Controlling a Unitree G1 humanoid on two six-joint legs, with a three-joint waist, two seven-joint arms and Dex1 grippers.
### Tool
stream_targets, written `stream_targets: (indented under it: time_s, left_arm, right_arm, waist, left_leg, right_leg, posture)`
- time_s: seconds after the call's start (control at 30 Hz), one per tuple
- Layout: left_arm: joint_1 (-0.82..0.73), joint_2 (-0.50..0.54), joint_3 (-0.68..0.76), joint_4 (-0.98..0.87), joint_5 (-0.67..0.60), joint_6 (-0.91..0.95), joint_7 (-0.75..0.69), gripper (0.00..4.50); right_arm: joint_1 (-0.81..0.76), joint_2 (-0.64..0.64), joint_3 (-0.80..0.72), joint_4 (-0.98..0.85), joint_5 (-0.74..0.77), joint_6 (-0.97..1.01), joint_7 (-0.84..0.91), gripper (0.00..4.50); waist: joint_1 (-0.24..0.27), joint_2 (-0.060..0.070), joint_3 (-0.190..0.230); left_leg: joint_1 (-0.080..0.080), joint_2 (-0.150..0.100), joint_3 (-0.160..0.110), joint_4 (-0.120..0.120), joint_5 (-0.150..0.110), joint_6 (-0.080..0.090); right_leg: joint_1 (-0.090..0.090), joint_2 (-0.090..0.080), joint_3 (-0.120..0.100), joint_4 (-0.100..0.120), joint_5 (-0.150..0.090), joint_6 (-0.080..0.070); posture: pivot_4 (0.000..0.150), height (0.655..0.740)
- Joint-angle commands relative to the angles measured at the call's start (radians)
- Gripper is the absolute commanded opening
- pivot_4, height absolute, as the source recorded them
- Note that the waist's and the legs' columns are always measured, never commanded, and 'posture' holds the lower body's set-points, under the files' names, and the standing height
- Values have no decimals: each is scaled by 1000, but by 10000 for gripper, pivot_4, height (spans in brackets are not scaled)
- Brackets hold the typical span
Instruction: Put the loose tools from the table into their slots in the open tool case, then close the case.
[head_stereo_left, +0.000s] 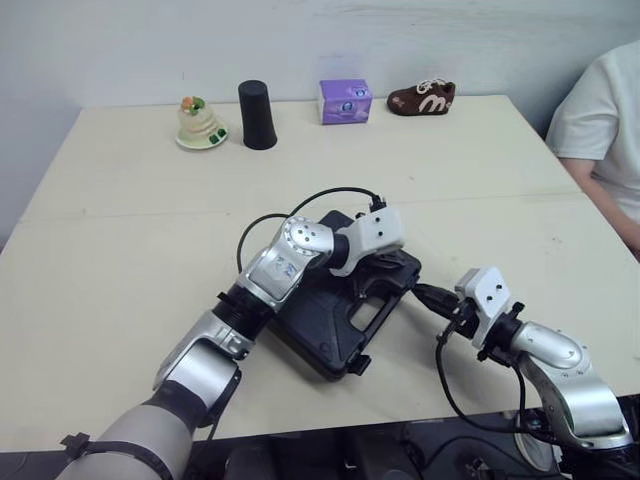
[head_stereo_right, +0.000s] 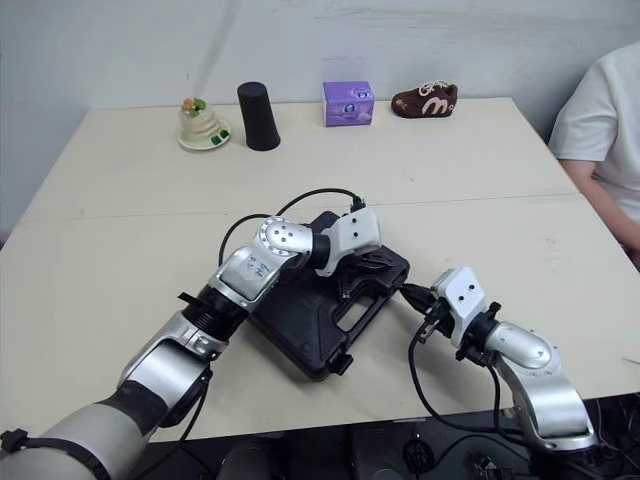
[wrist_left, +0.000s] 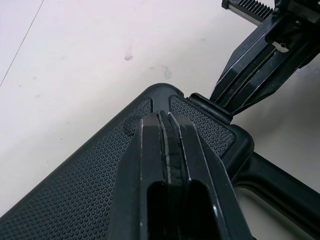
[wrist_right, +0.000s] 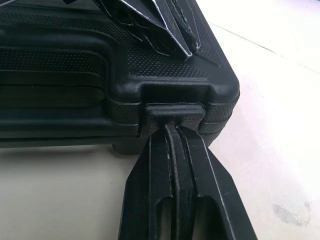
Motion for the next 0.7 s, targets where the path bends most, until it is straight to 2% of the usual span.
stream_targets:
  time_s: [0.03,0.27,0.33,0.43,0.63,0.7]
  left_arm:
    - [69,28,-52,59,63,75,-6,319]
    - [96,61,-69,32,80,99,-19,319]
    - [104,64,-61,25,79,104,-12,319]
    - [116,58,-26,11,52,91,-8,319]
    - [120,36,148,-82,-88,-138,-53,319]
    - [117,52,198,-137,-153,-200,-118,319]
  right_arm:
    - [-49,-3,9,-76,31,-2,17,0]
    - [-95,-20,26,-66,20,22,46,0]
    - [-107,-32,29,-73,32,43,66,0]
    - [-106,-44,34,-81,42,66,81,0]
    - [-58,-78,-2,-96,46,62,101,0]
    - [-36,-95,-29,-108,59,61,107,0]
  waist:
    - [-6,0,-1]
    - [-22,-2,-4]
    - [-20,-3,-5]
    - [-16,-5,-7]
    - [-15,-5,-7]
    - [-13,-3,-4]
  left_leg:
    - [0,0,0,0,0,0]
    - [3,1,0,-2,-1,-1]
    - [16,0,-1,-8,-1,-2]
    - [19,-1,-6,-13,-1,-2]
    - [16,-1,-6,-12,-2,-2]
    - [15,-1,-5,-13,-2,-2]
  right_leg:
    - [0,0,0,0,0,0]
    - [3,0,2,0,0,-1]
    - [13,0,4,-6,0,-2]
    - [19,0,3,-10,-1,-4]
    - [14,-1,3,-11,0,-3]
    - [12,-1,3,-11,0,-3]
  posture:
    - [1500,7400]
    - [1500,7400]
    - [1500,7400]
    - [1500,7400]
    - [1500,7400]
    - [1500,7400]
